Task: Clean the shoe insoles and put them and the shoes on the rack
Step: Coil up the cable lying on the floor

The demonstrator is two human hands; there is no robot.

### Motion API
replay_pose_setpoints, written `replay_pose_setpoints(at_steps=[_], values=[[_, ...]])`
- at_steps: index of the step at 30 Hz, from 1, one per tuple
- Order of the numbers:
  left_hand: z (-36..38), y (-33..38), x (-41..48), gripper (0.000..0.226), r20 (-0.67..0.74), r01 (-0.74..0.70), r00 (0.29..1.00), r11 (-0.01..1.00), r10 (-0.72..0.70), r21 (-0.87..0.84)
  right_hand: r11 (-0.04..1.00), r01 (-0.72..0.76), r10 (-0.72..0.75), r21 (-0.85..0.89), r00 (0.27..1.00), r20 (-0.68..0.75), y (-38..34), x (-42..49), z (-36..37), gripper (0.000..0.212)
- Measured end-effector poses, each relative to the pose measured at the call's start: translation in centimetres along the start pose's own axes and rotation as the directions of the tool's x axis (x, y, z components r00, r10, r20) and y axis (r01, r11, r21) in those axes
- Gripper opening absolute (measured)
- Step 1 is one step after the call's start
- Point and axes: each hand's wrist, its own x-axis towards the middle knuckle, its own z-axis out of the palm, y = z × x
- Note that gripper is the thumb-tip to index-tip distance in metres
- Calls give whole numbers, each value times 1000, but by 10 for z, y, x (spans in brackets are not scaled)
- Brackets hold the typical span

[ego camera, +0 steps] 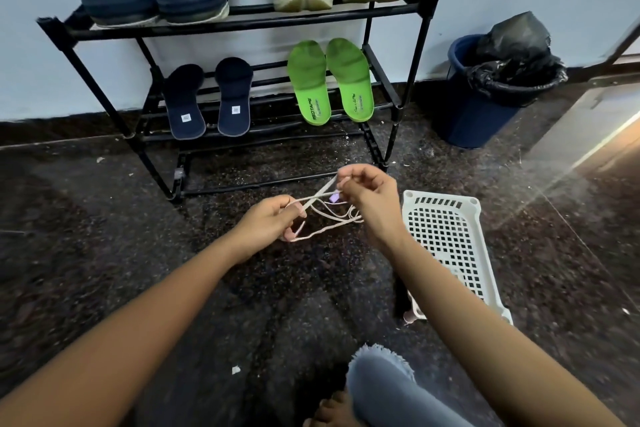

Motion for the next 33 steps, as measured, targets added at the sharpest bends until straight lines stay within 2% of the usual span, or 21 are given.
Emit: replay_pose_setpoints(at_steps=[4, 7, 8, 9, 10, 11, 12, 13, 14, 15, 16, 17, 18, 20, 23, 26, 28, 29, 30, 32, 33], values=[[-25, 4, -7, 32, 64, -43, 997, 995, 37, 95, 999, 45, -43, 17, 994, -102, -14, 18, -20, 22], [-39, 5, -15, 33, 2, -43, 999, 998, 43, 47, 991, 87, -62, 99, 969, -238, -22, 37, -34, 24], [-41, 4, -18, 31, -24, -37, 999, 999, 38, 26, 993, 96, -73, 65, 954, -290, -22, 42, -38, 23], [-42, 6, -20, 30, -41, -31, 999, 999, 31, 13, 996, 77, -85, -39, 948, -308, -21, 45, -40, 23], [-41, 7, -22, 30, -45, -27, 999, 1000, 27, 6, 977, 16, -73, -211, 962, -265, -21, 47, -39, 23], [-37, 11, -22, 31, -35, -23, 999, 1000, 23, 0, 911, -52, -14, -408, 987, -158, -21, 45, -36, 22], [-33, 13, -22, 31, -19, -18, 1000, 1000, 17, -7, 807, -65, 80, -587, 997, 0, -18, 41, -29, 25], [-28, 17, -21, 31, 2, -8, 1000, 1000, 8, -12, 695, 13, 151, -719, 975, 164, -16, 37, -22, 34], [-22, 20, -19, 32, 27, 1, 1000, 1000, 0, -11, 619, 145, 167, -772, 936, 310, -12, 32, -13, 46], [-17, 23, -17, 32, 51, 7, 999, 1000, -7, -11, 601, 261, 164, -755, 885, 436, -9, 27, -4, 58], [-12, 24, -16, 32, 67, 11, 998, 1000, -9, -19, 638, 326, 164, -698, 828, 537, -6, 22, 5, 65], [-10, 25, -15, 32, 70, 13, 997, 999, -10, -39, 703, 326, 178, -632, 780, 600, -3, 17, 14, 67], [-8, 26, -15, 32, 64, 15, 998, 998, -11, -67, 763, 295, 186, -575, 752, 633, 2, 15, 19, 65], [-10, 23, -16, 33, 35, 14, 999, 994, -10, -109, 810, 279, 140, -516, 763, 631, 10, 14, 25, 47], [-14, 15, -25, 31, 5, 43, 999, 986, -43, -164, 773, 300, 39, -558, 856, 515, 23, 20, 21, 17], [-15, 5, -38, 29, -27, 78, 996, 956, -89, -282, 737, 164, 78, -656, 943, 324, 48, 27, 7, 9], [-13, 1, -41, 28, -61, 87, 992, 946, -112, -314, 626, 105, 215, -773, 929, 300, 68, 25, 0, 17], [-12, 1, -41, 28, -73, 95, 990, 945, -123, -313, 572, 119, 265, -812, 910, 320, 72, 21, -2, 27], [-11, 0, -40, 28, -81, 104, 988, 947, -134, -305, 568, 162, 265, -807, 892, 366, 73, 16, -1, 39], [-8, 3, -37, 29, -81, 123, 985, 953, -151, -276, 686, 285, 156, -670, 842, 517, 66, 8, 8, 62], [-6, 5, -35, 29, -76, 128, 985, 955, -154, -267, 747, 338, 81, -573, 808, 583, 59, 4, 15, 66]])
